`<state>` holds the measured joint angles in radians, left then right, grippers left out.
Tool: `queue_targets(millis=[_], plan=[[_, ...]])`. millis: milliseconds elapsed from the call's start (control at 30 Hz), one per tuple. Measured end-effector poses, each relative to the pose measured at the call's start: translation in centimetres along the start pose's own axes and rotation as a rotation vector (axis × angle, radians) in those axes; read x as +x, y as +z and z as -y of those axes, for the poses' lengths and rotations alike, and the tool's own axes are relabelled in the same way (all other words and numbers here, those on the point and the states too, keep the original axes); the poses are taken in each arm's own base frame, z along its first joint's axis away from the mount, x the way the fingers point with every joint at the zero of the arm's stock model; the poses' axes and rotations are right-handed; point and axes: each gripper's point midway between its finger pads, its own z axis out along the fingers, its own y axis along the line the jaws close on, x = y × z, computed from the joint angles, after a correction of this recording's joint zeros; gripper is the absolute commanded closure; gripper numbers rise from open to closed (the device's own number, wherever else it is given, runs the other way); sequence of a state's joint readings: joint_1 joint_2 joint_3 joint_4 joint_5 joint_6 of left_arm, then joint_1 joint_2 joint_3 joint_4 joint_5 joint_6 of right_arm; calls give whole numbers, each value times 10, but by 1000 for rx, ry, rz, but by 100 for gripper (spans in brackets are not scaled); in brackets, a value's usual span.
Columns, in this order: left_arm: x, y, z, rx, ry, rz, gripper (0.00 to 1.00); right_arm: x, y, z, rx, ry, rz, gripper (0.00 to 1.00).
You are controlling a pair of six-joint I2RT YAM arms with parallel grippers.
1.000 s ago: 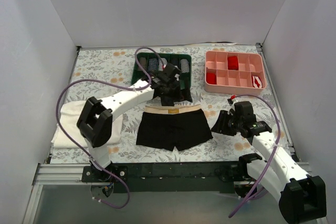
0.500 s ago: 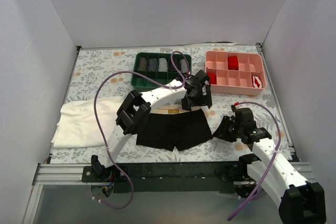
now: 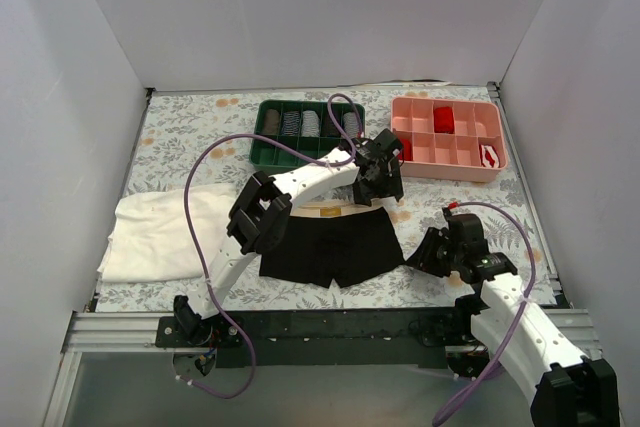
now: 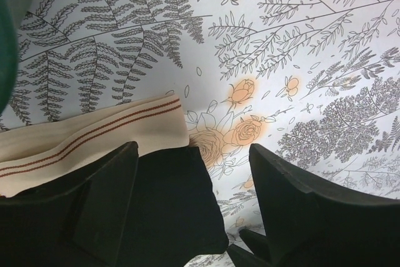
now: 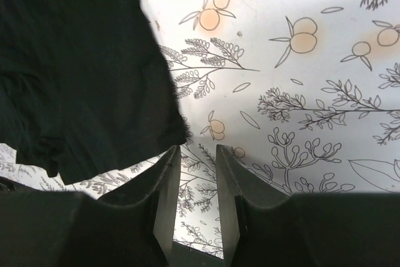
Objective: Roll the underwear
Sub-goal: Fold the underwear at the center of the board.
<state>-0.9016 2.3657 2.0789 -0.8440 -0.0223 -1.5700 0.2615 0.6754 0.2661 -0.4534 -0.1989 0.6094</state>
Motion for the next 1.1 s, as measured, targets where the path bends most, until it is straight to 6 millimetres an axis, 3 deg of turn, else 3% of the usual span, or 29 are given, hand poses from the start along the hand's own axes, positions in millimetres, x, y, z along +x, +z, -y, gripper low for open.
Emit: queue_targets(millis=[167, 200, 433, 933, 1100], plan=[[-3, -1, 6, 10, 6, -1, 37, 0, 3, 0, 3, 2, -10, 64], [-4, 0, 7, 12, 9, -1, 42, -1, 4, 0, -2, 0, -8, 64], [4, 9, -4, -26, 19, -29, 52, -3, 7, -3, -14, -16, -11, 64], [8, 12, -7, -37, 29, -41, 53, -7, 14, -12, -52, -61, -54, 63], [9, 13, -9, -41, 40, -39, 53, -19, 1, -25, -88, -77, 6, 61]])
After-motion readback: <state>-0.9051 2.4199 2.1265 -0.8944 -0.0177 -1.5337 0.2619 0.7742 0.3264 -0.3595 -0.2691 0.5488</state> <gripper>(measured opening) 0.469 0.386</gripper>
